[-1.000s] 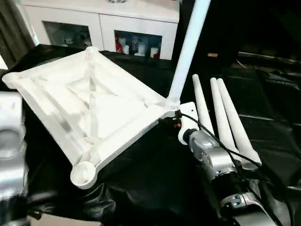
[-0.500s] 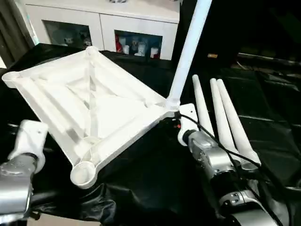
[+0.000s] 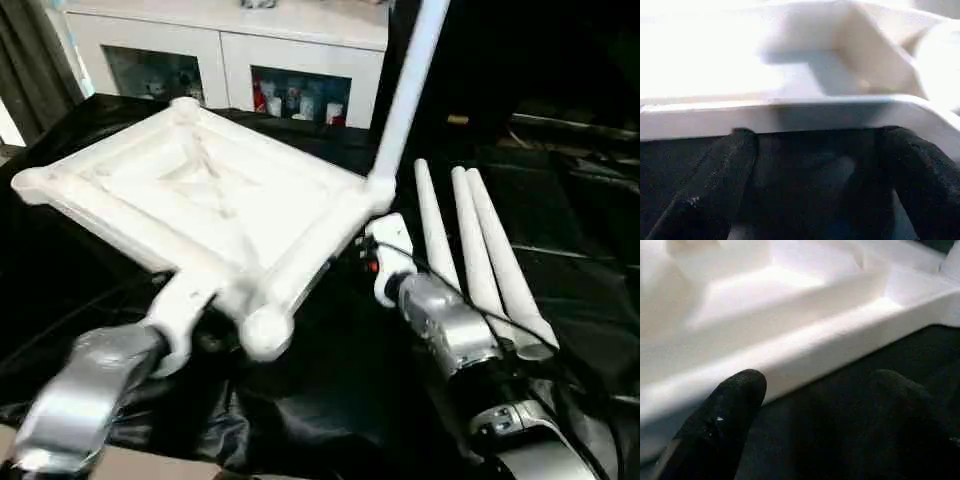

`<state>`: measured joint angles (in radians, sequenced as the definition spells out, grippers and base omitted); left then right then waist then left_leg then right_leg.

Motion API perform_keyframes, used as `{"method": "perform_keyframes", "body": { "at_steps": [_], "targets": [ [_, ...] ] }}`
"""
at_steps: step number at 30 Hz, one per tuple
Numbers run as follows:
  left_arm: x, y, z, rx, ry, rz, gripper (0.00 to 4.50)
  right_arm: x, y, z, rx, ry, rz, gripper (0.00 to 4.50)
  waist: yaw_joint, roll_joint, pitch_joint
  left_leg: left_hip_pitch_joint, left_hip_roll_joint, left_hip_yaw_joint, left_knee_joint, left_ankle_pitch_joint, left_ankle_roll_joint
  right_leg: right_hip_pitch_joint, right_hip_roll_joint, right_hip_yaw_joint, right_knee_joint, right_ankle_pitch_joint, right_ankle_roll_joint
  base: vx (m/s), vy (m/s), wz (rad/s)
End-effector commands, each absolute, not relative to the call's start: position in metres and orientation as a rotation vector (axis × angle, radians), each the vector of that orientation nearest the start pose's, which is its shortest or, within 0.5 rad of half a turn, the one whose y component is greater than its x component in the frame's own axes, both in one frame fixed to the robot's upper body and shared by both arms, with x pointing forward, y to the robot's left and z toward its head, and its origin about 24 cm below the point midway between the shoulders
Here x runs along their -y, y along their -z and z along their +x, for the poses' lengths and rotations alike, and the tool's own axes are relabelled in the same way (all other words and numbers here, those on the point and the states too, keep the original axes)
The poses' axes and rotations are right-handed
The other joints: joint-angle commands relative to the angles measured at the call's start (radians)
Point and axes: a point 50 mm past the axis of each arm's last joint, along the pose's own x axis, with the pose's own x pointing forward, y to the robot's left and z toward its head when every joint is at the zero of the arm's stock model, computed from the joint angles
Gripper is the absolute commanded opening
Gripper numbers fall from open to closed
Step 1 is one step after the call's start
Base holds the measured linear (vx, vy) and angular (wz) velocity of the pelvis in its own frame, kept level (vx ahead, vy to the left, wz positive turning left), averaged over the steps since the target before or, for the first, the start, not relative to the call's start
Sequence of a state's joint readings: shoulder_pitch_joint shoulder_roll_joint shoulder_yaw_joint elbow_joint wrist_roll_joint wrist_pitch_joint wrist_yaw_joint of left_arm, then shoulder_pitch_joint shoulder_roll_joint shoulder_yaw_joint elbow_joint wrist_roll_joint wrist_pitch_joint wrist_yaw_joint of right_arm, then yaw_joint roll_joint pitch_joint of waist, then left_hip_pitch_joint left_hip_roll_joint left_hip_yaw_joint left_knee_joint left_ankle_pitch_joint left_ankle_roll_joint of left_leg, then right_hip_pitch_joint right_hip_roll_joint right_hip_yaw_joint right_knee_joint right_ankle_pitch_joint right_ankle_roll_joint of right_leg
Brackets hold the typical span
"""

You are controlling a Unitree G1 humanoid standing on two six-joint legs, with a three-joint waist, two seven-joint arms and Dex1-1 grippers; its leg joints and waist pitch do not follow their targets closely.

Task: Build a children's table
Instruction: Rotate table base, then pick table leg

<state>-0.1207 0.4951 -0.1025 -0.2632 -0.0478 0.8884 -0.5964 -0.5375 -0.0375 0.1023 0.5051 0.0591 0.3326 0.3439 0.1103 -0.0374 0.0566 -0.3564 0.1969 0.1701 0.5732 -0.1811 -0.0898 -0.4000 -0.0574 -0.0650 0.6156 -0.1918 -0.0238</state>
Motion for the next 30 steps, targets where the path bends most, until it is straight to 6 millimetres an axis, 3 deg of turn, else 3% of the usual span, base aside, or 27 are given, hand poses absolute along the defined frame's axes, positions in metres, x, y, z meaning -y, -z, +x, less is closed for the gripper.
{"method": "perform_keyframes", "body": {
  "at_steps": [1,3,4,6,8,10,12,14,15,18,19,30],
  "targets": [
    [-0.177,-0.061,0.254,-0.6,0.607,0.299,4.48,0.086,-0.051,0.332,-0.35,-0.545,-0.056,3.85,-0.007,0.03,-0.061,0.012,0.027,-0.01,-0.069,-0.215,-0.035,0.043,-0.068,0.054,-0.073,-0.179,-0.118,0.0,0.0,0.0],
    [-0.167,-0.06,0.256,-0.593,0.643,0.289,4.48,0.095,-0.056,0.331,-0.368,-0.519,-0.083,3.85,-0.008,0.027,-0.062,0.01,0.026,-0.009,-0.067,-0.201,-0.034,0.045,-0.067,0.054,-0.073,-0.154,-0.123,0.0,0.0,0.0],
    [-0.161,-0.059,0.257,-0.593,0.664,0.283,4.48,0.1,-0.059,0.33,-0.38,-0.498,-0.101,3.85,-0.01,0.033,-0.061,0.011,0.025,-0.009,-0.066,-0.19,-0.036,0.046,-0.062,0.054,-0.071,-0.132,-0.123,0.0,0.0,0.0],
    [-0.154,-0.057,0.261,-0.583,0.681,0.287,4.48,0.109,-0.066,0.329,-0.399,-0.46,-0.106,3.85,-0.008,0.027,-0.065,0.007,0.023,-0.009,-0.064,-0.165,-0.035,0.052,-0.064,0.054,-0.067,-0.105,-0.123,0.0,0.0,0.0],
    [-0.148,-0.056,0.266,-0.562,0.677,0.292,4.48,0.119,-0.074,0.329,-0.407,-0.413,-0.104,3.85,-0.009,0.038,-0.065,0.009,0.021,-0.009,-0.06,-0.15,-0.037,0.051,-0.06,0.055,-0.067,-0.079,-0.122,0.0,0.0,0.0],
    [-0.145,-0.057,0.269,-0.536,0.676,0.291,4.5,0.127,-0.081,0.33,-0.417,-0.356,-0.1,4.02,-0.012,0.03,-0.065,0.004,0.021,-0.008,-0.06,-0.148,-0.034,0.056,-0.064,0.054,-0.068,-0.09,-0.123,0.0,0.0,0.0],
    [-0.143,-0.061,0.271,-0.492,0.691,0.287,4.5,0.138,-0.087,0.331,-0.437,-0.281,-0.086,4.19,-0.014,0.038,-0.066,0.006,0.022,-0.01,-0.059,-0.155,-0.038,0.054,-0.067,0.054,-0.068,-0.11,-0.126,0.0,0.0,0.0],
    [-0.142,-0.067,0.272,-0.45,0.719,0.285,4.5,0.146,-0.094,0.333,-0.454,-0.23,-0.077,4.22,-0.019,0.033,-0.066,0.005,0.021,-0.01,-0.059,-0.155,-0.038,0.056,-0.064,0.054,-0.069,-0.117,-0.129,0.0,0.0,0.0],
    [-0.143,-0.072,0.271,-0.421,0.751,0.278,4.5,0.152,-0.099,0.335,-0.462,-0.192,-0.081,4.42,-0.022,0.034,-0.065,0.006,0.02,-0.009,-0.058,-0.149,-0.039,0.055,-0.064,0.053,-0.068,-0.124,-0.133,0.0,0.0,0.0],
    [-0.145,-0.081,0.266,-0.389,0.81,0.278,4.5,0.16,-0.103,0.339,-0.493,-0.152,-0.09,4.42,-0.023,0.032,-0.064,0.008,0.021,-0.007,-0.057,-0.147,-0.04,0.053,-0.064,0.053,-0.067,-0.128,-0.135,0.0,0.0,0.0],
    [-0.145,-0.084,0.264,-0.381,0.834,0.275,4.5,0.162,-0.104,0.339,-0.514,-0.144,-0.083,4.42,-0.024,0.029,-0.063,0.006,0.022,-0.008,-0.057,-0.136,-0.038,0.055,-0.064,0.053,-0.065,-0.123,-0.136,0.0,0.0,0.0],
    [-0.138,-0.104,0.239,-0.372,1.088,0.235,4.5,0.171,-0.084,0.345,-0.722,-0.116,-0.017,4.42,-0.023,0.027,-0.063,0.008,0.021,-0.002,-0.053,-0.123,-0.045,0.053,-0.064,0.053,-0.058,-0.104,-0.159,0.0,0.0,0.0]
  ]
}}
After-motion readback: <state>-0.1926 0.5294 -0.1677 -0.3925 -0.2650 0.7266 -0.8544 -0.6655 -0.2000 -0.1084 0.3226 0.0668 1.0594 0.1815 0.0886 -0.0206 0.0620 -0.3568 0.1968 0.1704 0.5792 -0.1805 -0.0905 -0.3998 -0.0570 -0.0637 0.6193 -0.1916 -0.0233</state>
